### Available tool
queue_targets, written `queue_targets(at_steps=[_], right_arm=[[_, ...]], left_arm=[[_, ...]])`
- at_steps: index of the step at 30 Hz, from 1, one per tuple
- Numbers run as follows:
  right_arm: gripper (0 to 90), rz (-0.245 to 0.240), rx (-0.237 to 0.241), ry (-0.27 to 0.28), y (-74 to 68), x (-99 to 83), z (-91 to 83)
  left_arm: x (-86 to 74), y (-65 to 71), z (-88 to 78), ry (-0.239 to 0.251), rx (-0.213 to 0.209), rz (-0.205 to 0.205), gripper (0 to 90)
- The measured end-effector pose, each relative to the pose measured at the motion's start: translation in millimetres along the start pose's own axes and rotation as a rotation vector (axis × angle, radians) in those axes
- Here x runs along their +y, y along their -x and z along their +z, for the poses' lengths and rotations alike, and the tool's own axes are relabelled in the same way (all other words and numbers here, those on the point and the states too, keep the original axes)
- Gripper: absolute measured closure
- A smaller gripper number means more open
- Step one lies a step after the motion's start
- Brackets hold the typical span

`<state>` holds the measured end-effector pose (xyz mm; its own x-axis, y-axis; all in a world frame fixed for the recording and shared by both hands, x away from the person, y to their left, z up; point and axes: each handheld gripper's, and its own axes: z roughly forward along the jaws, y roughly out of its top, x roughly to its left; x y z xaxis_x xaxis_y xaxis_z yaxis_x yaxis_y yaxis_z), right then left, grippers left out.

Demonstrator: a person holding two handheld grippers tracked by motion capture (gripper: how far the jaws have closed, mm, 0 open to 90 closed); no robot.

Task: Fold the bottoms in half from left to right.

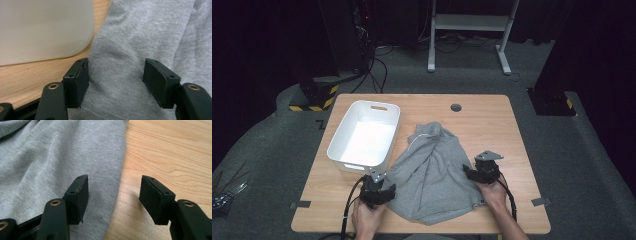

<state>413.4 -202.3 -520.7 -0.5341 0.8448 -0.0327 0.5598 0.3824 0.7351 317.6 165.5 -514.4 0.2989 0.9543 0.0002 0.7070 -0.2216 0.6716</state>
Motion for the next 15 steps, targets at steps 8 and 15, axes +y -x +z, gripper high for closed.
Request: queue_targets(at_steps=[8, 15], right_arm=[[40.3, 0.004, -0.007, -0.005, 6.1, -3.3, -5.1], [40.4, 0.022, -0.023, 0.001, 14.5, -5.4, -12.1]], left_arm=[[3.3, 9.5, -0.5, 0.002, -0.058, 0.021, 76.9], [16.8, 23.6, -9.9, 0.1, -0.193, 0.026, 80.9]])
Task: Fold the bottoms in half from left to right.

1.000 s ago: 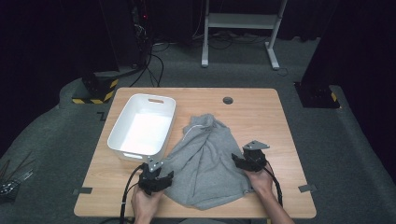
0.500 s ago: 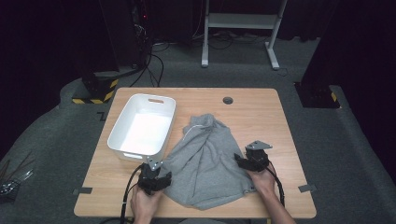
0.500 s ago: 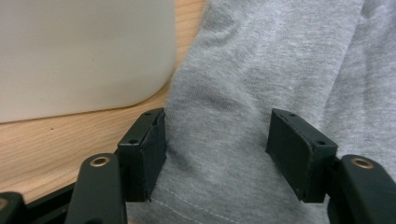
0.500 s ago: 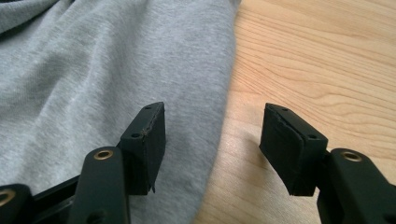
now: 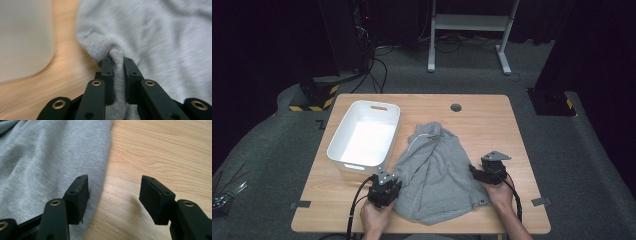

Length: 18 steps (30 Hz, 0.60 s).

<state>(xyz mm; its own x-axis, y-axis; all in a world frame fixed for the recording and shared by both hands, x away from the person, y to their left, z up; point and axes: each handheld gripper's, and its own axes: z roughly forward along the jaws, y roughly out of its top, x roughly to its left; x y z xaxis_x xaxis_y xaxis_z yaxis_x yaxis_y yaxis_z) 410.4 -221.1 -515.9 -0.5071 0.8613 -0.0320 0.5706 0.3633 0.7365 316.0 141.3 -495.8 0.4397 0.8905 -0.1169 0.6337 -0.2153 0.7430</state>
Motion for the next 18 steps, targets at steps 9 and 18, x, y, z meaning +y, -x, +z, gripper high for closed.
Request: queue_targets(at_steps=[9, 18], right_arm=[[40.7, 0.005, -0.011, 0.003, 3.7, 0.1, -4.7], [41.3, 0.022, -0.011, 0.012, 8.3, 0.3, -7.7]], left_arm=[[36.8, 22.2, 11.0, 0.058, -0.184, 0.076, 81.2], [61.7, 68.3, 39.7, 0.039, -0.331, 0.2, 81.2]])
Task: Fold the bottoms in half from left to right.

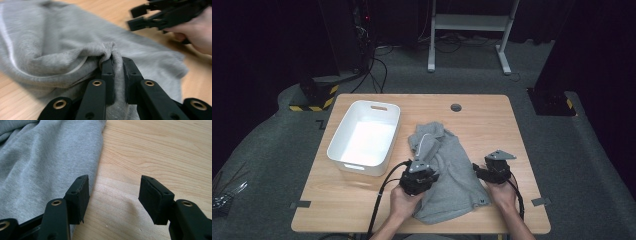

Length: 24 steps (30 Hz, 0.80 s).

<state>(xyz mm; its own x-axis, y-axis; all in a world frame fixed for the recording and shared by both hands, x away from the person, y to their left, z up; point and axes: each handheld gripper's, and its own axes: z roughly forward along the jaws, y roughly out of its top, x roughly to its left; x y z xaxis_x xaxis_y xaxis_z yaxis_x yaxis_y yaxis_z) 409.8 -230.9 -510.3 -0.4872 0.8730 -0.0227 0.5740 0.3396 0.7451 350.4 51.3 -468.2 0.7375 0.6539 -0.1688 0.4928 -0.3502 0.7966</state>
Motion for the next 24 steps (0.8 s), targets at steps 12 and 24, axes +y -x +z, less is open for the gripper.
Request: queue_targets(at_steps=[12, 24], right_arm=[[41.5, 0.001, 0.01, 0.001, -0.5, 0.3, -0.6], [44.2, -0.012, 0.043, 0.009, -6.4, 8.0, -2.7]], left_arm=[[0.4, 22.9, 42.4, -0.091, -0.097, 0.08, 69.2], [2.1, -3.6, -4.8, 0.056, -0.007, 0.021, 43.4]])
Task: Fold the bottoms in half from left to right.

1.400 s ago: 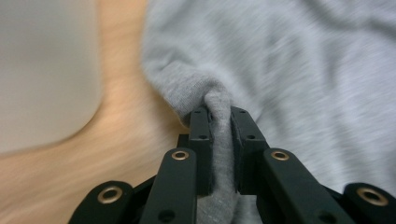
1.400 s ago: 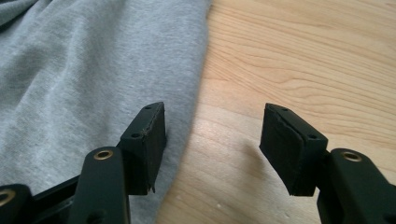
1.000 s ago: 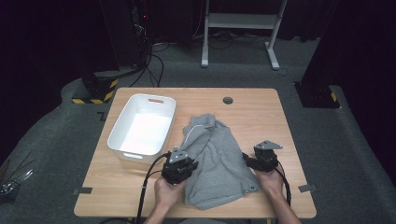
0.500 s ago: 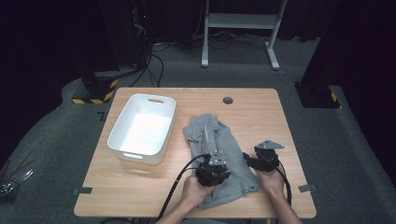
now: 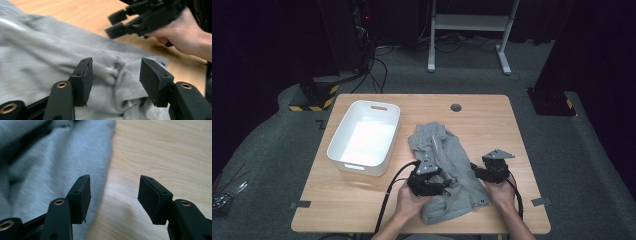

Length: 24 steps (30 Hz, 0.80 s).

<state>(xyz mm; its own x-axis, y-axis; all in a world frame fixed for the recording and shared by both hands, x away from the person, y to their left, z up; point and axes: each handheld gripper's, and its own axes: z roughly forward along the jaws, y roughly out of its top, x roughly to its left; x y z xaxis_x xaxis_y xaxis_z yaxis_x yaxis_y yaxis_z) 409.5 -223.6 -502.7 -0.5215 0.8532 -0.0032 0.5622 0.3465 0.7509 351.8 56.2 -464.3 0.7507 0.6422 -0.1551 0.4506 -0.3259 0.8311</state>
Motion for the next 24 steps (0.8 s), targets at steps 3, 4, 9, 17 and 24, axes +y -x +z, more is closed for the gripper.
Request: queue_targets(at_steps=[3, 4, 9, 17, 24], right_arm=[[46.4, -0.01, 0.034, 0.022, -4.8, 8.7, -3.3], [47.3, -0.011, 0.047, 0.029, -7.4, 11.8, -4.2], [49.9, -0.047, 0.123, 0.065, -24.9, 27.2, -6.8], [50.8, -0.124, 0.213, 0.084, -61.4, 45.5, -6.6], [54.5, -0.167, 0.263, 0.078, -84.4, 55.0, 1.8]], left_arm=[[-2.8, -14.2, -9.6, 0.014, 0.059, -0.043, 42.3], [-4.1, -18.7, -11.9, 0.015, 0.081, -0.057, 42.2], [-13.2, -39.6, -8.4, -0.049, 0.21, -0.097, 42.1], [-24.7, -58.4, 18.8, -0.153, 0.314, -0.149, 40.6], [-28.3, -61.4, 22.5, -0.169, 0.329, -0.154, 38.1]])
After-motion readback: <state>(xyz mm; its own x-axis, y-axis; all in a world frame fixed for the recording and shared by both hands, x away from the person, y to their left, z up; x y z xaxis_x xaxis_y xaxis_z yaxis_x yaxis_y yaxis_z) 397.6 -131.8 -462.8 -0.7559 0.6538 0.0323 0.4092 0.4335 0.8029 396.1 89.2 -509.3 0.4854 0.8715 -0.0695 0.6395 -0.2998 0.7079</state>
